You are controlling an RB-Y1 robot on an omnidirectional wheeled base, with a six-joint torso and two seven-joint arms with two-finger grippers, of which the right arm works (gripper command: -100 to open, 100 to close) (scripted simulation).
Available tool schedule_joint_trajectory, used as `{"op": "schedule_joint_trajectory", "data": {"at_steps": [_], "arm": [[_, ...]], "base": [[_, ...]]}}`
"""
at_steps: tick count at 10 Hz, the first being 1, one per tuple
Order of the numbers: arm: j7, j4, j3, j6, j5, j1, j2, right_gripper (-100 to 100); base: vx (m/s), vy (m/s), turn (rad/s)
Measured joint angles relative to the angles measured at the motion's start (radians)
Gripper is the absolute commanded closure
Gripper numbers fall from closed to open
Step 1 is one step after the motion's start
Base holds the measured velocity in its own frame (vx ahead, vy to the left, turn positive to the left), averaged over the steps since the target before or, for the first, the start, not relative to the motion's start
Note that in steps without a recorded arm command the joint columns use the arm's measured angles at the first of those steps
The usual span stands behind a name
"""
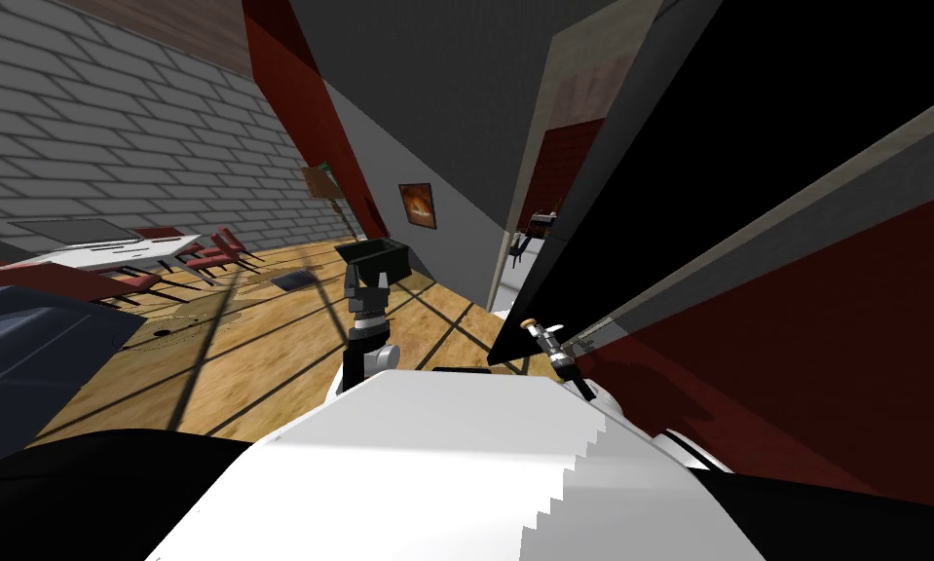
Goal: Pull the door open
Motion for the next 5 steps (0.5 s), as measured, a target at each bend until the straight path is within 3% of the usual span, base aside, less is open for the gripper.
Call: {"op": "schedule_joint_trajectory", "data": {"at_steps": [1, 3, 5], "arm": [[0.006, -0.043, -0.009, 0.029, 0.007, 0.010, -0.001, 100], [-0.001, 0.023, -0.004, 0.009, 0.026, -0.035, 0.023, 100], [-0.003, -0.003, -0.015, 0.039, 0.050, -0.049, 0.031, 100]], "base": [[-0.056, -0.035, 0.020], [-0.086, -0.043, -0.001], [-0.124, -0.079, 0.014]]}}
